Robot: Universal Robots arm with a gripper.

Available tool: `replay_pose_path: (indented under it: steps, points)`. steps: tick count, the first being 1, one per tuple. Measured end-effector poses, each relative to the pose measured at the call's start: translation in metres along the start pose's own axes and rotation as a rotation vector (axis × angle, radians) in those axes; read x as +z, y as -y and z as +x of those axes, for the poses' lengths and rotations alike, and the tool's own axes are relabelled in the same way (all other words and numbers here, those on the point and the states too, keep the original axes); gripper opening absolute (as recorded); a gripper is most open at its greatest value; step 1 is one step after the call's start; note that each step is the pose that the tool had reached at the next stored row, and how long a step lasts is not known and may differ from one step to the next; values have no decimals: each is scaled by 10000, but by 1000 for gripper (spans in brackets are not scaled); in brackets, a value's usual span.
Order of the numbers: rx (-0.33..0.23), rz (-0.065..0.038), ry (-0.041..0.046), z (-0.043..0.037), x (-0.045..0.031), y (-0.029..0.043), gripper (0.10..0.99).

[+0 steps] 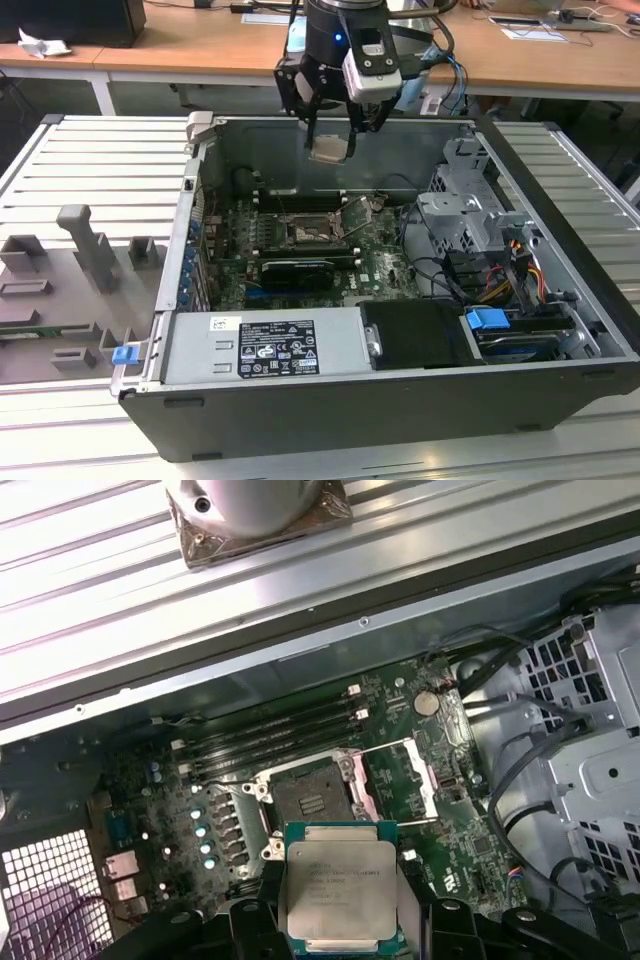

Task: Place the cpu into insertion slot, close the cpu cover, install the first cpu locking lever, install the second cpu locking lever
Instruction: 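Place the cpu into insertion slot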

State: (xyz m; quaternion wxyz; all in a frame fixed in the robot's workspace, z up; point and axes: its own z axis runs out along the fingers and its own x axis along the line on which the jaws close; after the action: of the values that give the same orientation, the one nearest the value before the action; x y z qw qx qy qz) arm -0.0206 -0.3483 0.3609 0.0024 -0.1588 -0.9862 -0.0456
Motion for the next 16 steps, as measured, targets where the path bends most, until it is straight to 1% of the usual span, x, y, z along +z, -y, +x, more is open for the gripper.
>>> replay_pose_path:
  steps: [3,7,13,16]
  points:
    - [363,-7,32,0,0,0,529]
    - [646,-12,58,0,0,0,529]
    - [1346,-26,120,0,3,0,529]
    - [1564,-30,140,0,3,0,529]
